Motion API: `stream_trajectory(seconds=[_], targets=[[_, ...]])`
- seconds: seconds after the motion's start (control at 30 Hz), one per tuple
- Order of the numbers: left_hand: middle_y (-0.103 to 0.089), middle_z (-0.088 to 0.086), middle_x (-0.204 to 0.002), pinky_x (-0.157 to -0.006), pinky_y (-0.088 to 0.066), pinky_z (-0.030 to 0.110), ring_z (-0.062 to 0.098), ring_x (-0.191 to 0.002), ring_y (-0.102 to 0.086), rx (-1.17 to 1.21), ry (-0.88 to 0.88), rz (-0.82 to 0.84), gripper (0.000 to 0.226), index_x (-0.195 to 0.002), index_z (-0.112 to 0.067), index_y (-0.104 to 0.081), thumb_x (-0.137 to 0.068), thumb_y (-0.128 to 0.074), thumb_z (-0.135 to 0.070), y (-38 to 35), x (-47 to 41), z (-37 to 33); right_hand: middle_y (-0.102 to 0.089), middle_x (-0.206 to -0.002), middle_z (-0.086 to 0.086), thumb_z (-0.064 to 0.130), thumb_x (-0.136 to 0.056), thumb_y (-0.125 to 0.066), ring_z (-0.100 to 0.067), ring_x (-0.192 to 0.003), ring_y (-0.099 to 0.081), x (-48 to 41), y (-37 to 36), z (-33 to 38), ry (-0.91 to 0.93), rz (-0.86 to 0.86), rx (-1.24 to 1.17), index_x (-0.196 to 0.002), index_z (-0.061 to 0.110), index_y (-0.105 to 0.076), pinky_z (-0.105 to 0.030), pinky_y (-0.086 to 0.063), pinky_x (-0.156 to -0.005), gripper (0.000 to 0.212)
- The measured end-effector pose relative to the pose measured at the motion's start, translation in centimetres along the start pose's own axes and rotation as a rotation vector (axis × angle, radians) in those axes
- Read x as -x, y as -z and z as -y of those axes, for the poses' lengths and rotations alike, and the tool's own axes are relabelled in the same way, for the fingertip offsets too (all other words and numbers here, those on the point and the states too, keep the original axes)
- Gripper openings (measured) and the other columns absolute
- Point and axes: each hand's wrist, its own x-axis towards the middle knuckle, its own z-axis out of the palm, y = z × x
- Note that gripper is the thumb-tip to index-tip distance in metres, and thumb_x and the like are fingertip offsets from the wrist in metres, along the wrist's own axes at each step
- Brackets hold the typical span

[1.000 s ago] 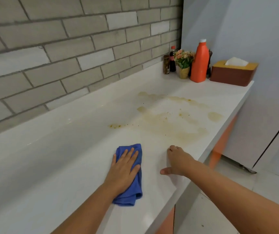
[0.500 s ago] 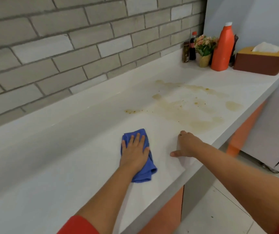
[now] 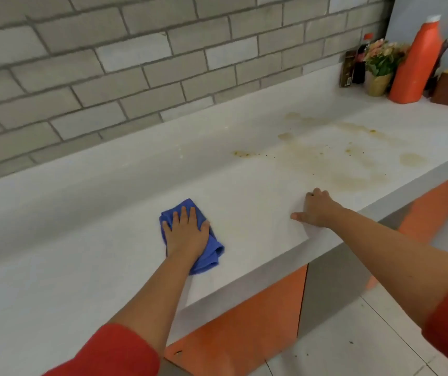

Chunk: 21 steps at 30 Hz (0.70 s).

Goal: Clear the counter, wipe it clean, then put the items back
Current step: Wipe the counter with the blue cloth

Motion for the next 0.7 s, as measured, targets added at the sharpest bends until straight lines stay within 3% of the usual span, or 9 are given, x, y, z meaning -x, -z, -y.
stream_trajectory(seconds=[0.13,0.23,0.3,0.37,0.43,0.5,0.57,0.63,0.7], targets=[[0.005,0.001,-0.159,-0.116,0.009,0.042,0.019,-0.146,0.005,0.049,-0.185,0.021,0.062,-0.15,-0.02,-0.001,-0.098,-0.02,-0.048,-1.1,4.7,-4.1,-0.038,-0.14,-0.015,0.038,-0.094,-0.049,-0.032,-0.132,-0.031,0.6,-0.3,1.1,0.032,-0.085,-0.062,-0.139,0.002,-0.032,-0.042,-0.038,-0.103,0.059],[0.004,-0.006,-0.158,-0.117,0.009,0.035,0.013,-0.146,0.007,0.109,-0.283,0.02,0.062,-0.15,-0.027,-0.003,-0.097,-0.023,-0.053,-1.0,9.0,-2.1,-0.043,-0.132,-0.011,0.019,-0.097,-0.043,-0.029,-0.124,-0.039,1.9,-1.5,3.3,0.153,-0.245,-0.035,-0.133,0.007,-0.043,-0.036,-0.042,-0.091,0.038],[0.003,-0.01,-0.158,-0.117,0.008,0.032,0.011,-0.146,0.006,0.097,-0.303,0.0,0.07,-0.149,-0.031,-0.003,-0.089,-0.013,-0.065,-1.2,11.4,0.7,-0.049,-0.126,-0.009,0.013,-0.097,-0.039,-0.027,-0.117,-0.042,2.8,-2.6,4.5,0.24,-0.344,-0.019,-0.128,0.008,-0.051,-0.032,-0.043,-0.083,0.034],[0.003,-0.011,-0.157,-0.117,0.007,0.032,0.01,-0.146,0.005,0.1,-0.282,0.003,0.091,-0.149,-0.032,-0.003,-0.072,0.008,-0.079,-0.9,12.7,3.6,-0.052,-0.122,-0.007,0.013,-0.096,-0.039,-0.026,-0.115,-0.043,3.3,-3.4,5.1,0.302,-0.392,-0.001,-0.124,0.01,-0.056,-0.03,-0.042,-0.08,0.032],[0.002,-0.01,-0.157,-0.117,0.004,0.033,0.011,-0.146,0.004,0.106,-0.205,0.024,0.105,-0.149,-0.032,-0.003,-0.061,0.016,-0.086,-0.4,12.5,5.8,-0.053,-0.121,-0.006,0.015,-0.097,-0.038,-0.025,-0.115,-0.043,3.6,-3.5,5.1,0.335,-0.399,-0.006,-0.123,0.011,-0.057,-0.03,-0.042,-0.08,0.033],[0.001,-0.006,-0.158,-0.118,0.001,0.037,0.014,-0.146,0.003,0.108,-0.085,0.026,0.092,-0.15,-0.028,-0.005,-0.074,0.001,-0.081,-0.2,11.7,6.6,-0.053,-0.122,-0.006,0.015,-0.097,-0.038,-0.025,-0.116,-0.042,3.9,-3.3,4.5,0.351,-0.39,-0.027,-0.124,0.012,-0.056,-0.028,-0.04,-0.08,0.033],[0.004,0.0,-0.159,-0.119,0.001,0.043,0.02,-0.146,0.004,0.05,0.06,-0.003,0.07,-0.15,-0.023,-0.002,-0.093,-0.016,-0.06,-0.5,10.6,5.2,-0.054,-0.122,-0.005,0.015,-0.098,-0.037,-0.024,-0.116,-0.042,4.2,-3.3,3.6,0.352,-0.373,-0.045,-0.125,0.013,-0.056,-0.026,-0.036,-0.078,0.034],[0.007,0.005,-0.158,-0.117,0.003,0.048,0.025,-0.146,0.005,0.023,0.14,-0.008,0.065,-0.15,-0.018,0.002,-0.098,-0.018,-0.05,-0.7,9.5,1.8,-0.055,-0.12,-0.006,0.015,-0.097,-0.038,-0.024,-0.114,-0.045,4.5,-3.5,2.9,0.338,-0.35,-0.048,-0.123,0.013,-0.057,-0.026,-0.036,-0.077,0.032],[0.009,0.006,-0.158,-0.116,0.005,0.049,0.027,-0.146,0.007,0.017,0.093,0.013,0.065,-0.15,-0.017,0.004,-0.098,-0.017,-0.05,-0.8,8.1,-2.2,-0.059,-0.115,-0.006,0.011,-0.095,-0.04,-0.023,-0.107,-0.052,4.7,-3.8,2.6,0.289,-0.341,-0.079,-0.116,0.011,-0.061,-0.026,-0.037,-0.071,0.029]])
